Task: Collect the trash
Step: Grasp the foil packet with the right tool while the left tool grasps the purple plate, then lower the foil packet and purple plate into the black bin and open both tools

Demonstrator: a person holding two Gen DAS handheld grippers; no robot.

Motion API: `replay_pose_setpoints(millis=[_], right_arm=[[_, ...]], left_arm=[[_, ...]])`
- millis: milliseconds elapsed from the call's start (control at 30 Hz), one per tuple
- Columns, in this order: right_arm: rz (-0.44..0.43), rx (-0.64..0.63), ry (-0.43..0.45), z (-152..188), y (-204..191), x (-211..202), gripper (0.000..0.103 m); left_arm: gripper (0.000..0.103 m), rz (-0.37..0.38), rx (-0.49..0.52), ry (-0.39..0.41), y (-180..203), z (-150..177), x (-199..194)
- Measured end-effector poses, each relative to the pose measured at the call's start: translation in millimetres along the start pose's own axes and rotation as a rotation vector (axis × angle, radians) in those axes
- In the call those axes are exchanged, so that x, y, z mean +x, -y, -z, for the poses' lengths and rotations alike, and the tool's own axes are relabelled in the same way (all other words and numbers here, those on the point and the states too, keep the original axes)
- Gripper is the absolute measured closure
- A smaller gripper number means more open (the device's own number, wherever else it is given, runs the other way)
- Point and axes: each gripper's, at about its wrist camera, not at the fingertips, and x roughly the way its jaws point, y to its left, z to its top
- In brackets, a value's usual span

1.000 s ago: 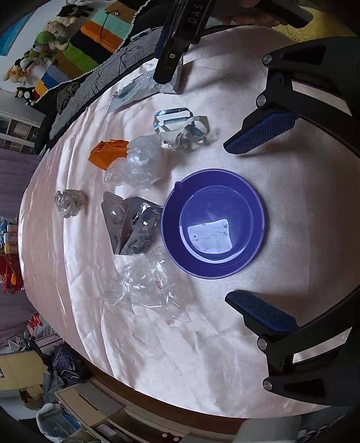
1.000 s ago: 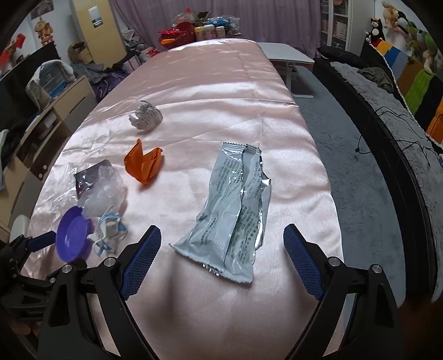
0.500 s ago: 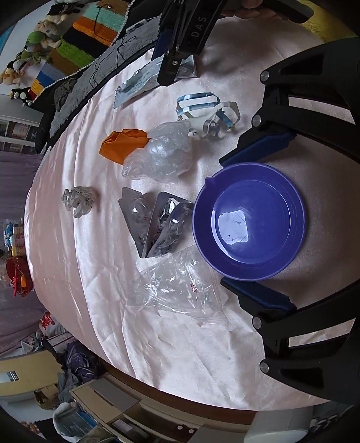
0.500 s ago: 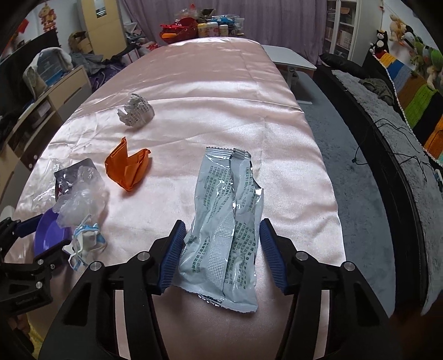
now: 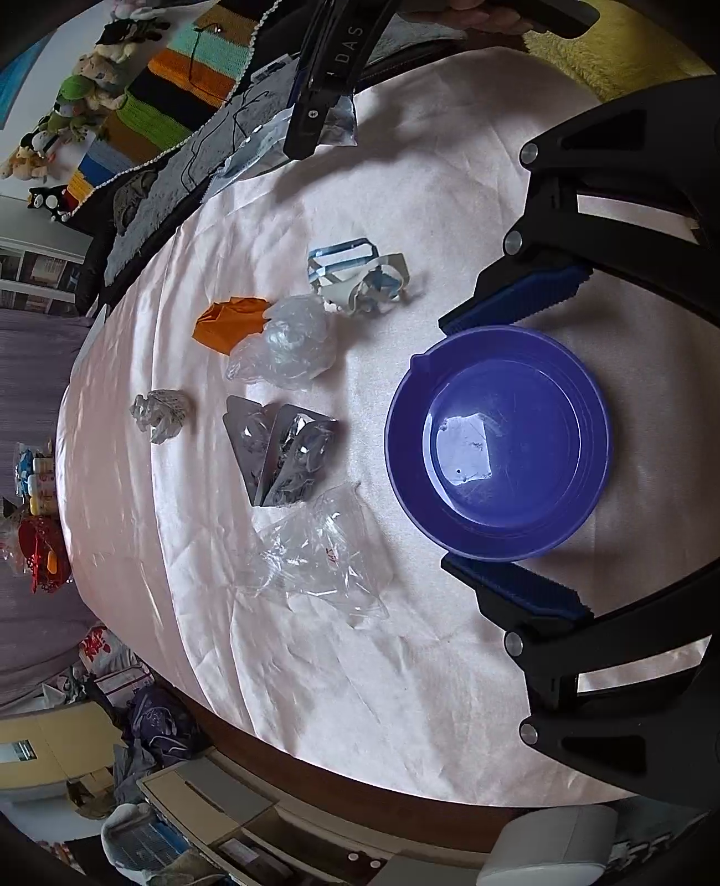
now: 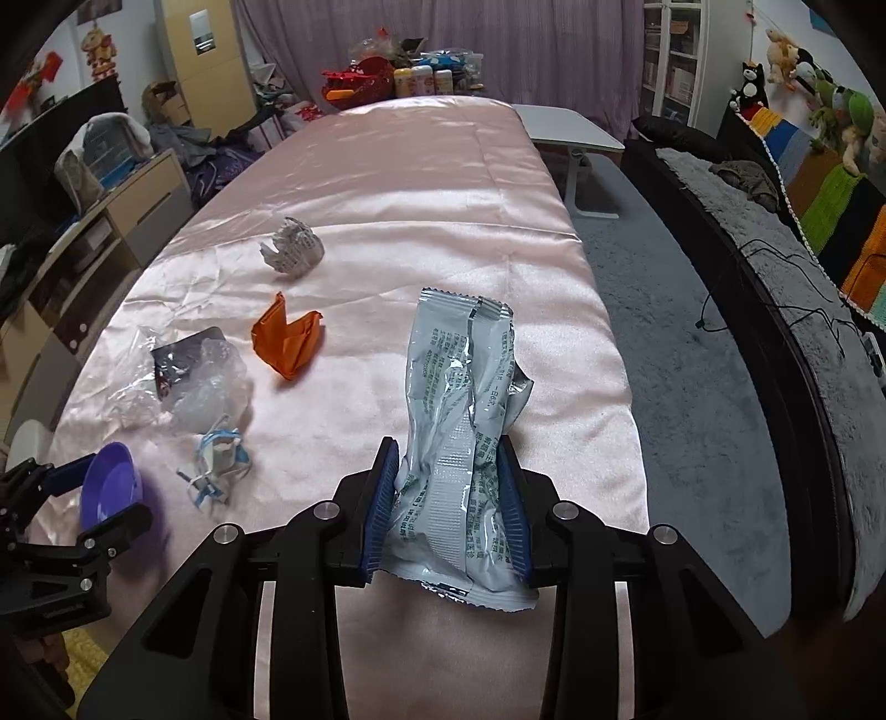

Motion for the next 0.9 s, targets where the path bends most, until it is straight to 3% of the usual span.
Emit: replay_pose_setpoints(millis=[533, 900], right_arm=[[-0.09, -0.042, 0.061, 52.4, -21.3, -90.7, 0.067], [-0.139, -0.079, 0.035, 102.3, -37.8, -122.9, 0.067]], left_arm=[[0.028, 0.03, -0.001, 0.092, 7.6, 59.4, -93.4], [0.028, 0.062, 0.013, 0.102, 14.8, 113.3, -123.8]])
